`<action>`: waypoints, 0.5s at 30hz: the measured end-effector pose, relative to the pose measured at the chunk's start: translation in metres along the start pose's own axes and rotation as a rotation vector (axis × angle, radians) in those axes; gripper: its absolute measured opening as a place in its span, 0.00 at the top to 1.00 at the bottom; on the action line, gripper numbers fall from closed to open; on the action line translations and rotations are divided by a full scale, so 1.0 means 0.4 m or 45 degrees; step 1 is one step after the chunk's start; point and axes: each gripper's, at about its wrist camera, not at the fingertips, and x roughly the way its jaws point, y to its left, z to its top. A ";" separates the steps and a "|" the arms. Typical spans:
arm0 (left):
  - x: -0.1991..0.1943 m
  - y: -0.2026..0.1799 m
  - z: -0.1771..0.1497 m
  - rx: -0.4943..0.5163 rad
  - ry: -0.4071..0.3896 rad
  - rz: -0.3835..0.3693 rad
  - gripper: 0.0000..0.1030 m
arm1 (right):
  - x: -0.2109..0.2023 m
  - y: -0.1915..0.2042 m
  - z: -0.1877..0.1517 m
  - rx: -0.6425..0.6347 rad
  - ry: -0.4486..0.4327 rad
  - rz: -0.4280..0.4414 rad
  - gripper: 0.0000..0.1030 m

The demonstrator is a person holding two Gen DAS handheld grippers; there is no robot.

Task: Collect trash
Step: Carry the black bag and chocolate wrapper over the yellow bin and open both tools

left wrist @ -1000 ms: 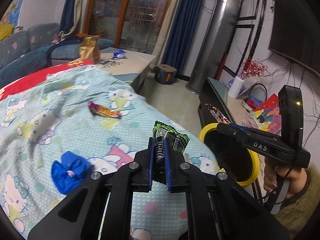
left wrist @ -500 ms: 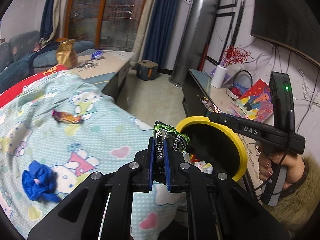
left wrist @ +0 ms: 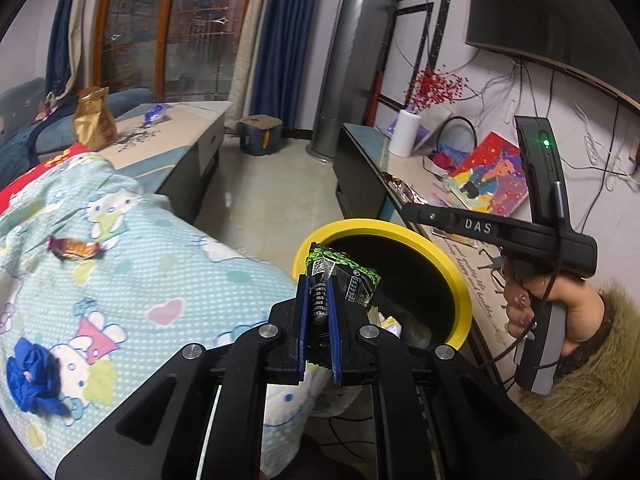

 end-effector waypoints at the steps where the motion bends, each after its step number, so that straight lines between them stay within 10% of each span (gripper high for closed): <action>1: 0.007 -0.008 0.000 0.008 0.004 -0.009 0.91 | -0.001 -0.008 0.000 0.008 -0.001 -0.006 0.87; 15: 0.096 -0.091 -0.016 0.081 0.058 -0.090 0.91 | -0.018 -0.106 -0.013 0.106 0.019 -0.065 0.87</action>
